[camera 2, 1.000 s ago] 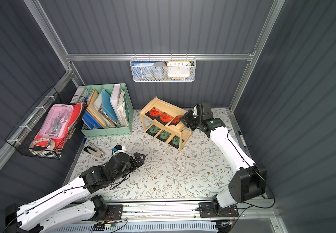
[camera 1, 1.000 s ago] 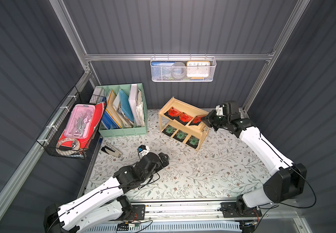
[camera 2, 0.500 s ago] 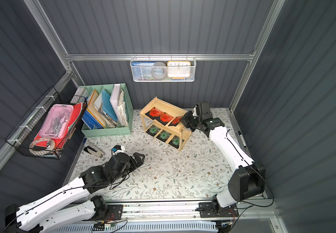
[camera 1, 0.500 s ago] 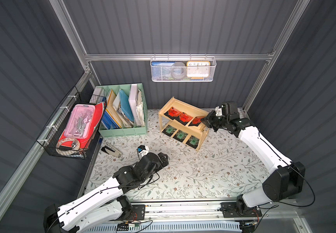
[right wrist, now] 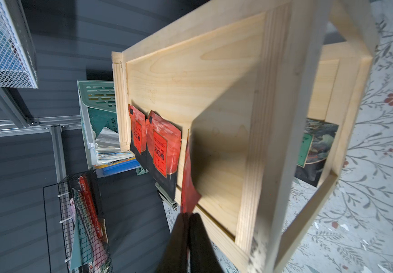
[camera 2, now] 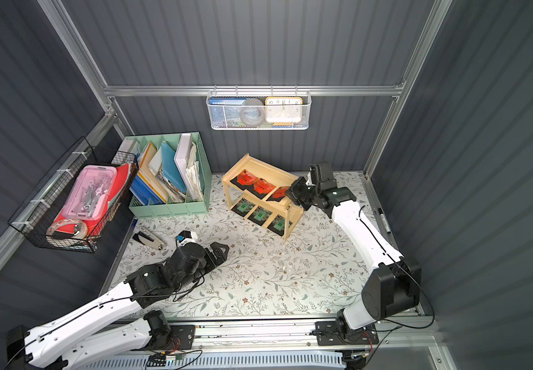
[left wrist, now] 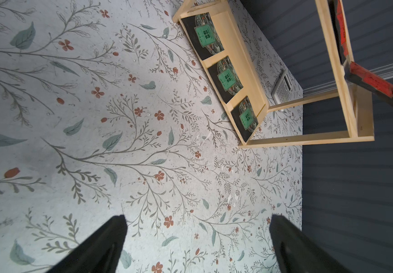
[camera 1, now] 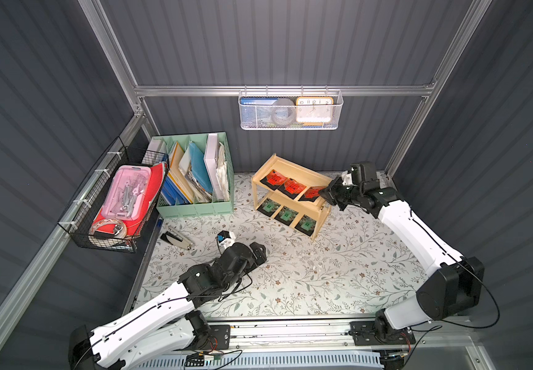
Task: Place the tea bags on the shelf by color
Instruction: Place the tea bag on the shelf.
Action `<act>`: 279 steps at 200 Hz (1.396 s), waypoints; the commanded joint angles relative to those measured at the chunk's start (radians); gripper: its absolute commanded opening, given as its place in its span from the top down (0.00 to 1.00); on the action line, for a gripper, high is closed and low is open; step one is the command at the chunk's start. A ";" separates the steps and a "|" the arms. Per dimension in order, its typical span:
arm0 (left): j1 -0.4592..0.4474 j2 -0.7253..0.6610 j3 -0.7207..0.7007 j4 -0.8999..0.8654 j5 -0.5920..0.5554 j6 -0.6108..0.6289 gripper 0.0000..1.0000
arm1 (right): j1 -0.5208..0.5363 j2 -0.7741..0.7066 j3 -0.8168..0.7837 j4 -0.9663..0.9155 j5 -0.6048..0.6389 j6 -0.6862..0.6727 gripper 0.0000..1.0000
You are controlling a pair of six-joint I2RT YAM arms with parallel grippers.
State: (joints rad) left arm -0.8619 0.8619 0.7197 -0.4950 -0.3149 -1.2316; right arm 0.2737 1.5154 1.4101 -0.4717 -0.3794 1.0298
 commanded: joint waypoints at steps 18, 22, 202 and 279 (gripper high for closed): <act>0.006 -0.014 -0.012 -0.033 -0.016 -0.008 0.00 | -0.005 0.021 0.034 -0.024 0.010 -0.007 0.81; 0.006 -0.015 -0.012 -0.033 -0.017 -0.007 0.00 | -0.004 0.021 0.035 -0.024 0.010 -0.008 0.80; 0.006 -0.025 -0.018 -0.033 -0.020 -0.012 0.00 | -0.005 0.031 0.103 -0.113 0.053 -0.053 0.69; 0.006 -0.032 -0.018 -0.037 -0.023 -0.010 0.00 | -0.007 0.027 0.138 -0.188 0.095 -0.077 0.66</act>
State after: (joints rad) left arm -0.8619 0.8433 0.7158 -0.4980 -0.3164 -1.2320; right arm 0.2733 1.5337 1.5208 -0.6193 -0.3134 0.9756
